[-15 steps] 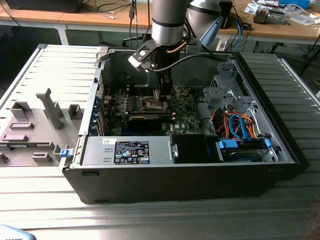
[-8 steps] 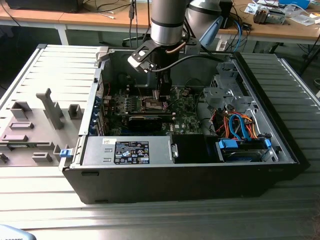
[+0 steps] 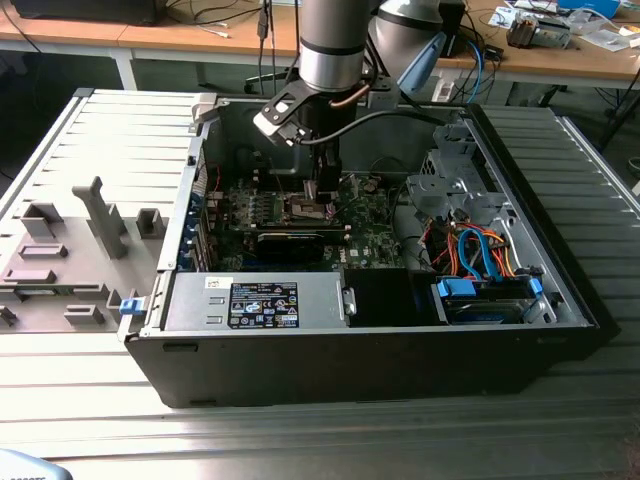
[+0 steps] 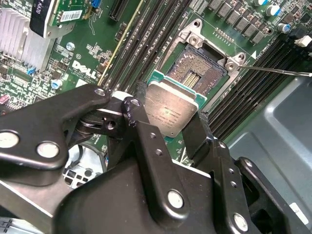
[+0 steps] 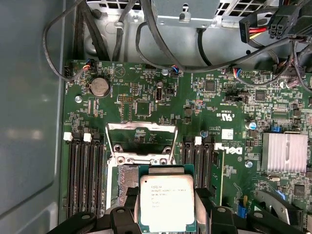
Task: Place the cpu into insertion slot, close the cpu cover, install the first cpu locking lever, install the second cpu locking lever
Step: 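Place the cpu into insertion slot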
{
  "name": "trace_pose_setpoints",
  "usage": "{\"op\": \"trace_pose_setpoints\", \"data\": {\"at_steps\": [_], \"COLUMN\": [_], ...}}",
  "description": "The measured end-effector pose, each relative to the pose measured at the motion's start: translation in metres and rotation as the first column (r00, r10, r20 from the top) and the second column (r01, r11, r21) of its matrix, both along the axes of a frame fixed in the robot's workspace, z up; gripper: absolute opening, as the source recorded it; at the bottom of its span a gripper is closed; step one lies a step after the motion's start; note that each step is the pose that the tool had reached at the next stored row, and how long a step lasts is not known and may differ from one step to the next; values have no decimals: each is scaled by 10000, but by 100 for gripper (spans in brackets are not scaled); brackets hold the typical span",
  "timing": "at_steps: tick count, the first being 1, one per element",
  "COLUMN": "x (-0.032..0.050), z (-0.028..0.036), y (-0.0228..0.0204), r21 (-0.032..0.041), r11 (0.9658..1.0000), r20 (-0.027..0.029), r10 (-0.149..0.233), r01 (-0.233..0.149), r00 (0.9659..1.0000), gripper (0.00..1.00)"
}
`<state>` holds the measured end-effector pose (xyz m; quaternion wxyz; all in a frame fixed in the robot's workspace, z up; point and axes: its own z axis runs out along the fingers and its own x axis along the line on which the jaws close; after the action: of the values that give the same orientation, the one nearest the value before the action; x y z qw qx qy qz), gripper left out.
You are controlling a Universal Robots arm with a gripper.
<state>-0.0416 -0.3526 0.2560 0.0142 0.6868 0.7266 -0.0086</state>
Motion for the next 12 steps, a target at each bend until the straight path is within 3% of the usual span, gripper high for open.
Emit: {"op": "trace_pose_setpoints", "data": {"at_steps": [12], "x": [-25], "z": [-15], "y": [0], "r21": [0], "r11": [10000], "r20": [0], "r10": [0], "r01": [0], "r00": [10000], "gripper": [54]}}
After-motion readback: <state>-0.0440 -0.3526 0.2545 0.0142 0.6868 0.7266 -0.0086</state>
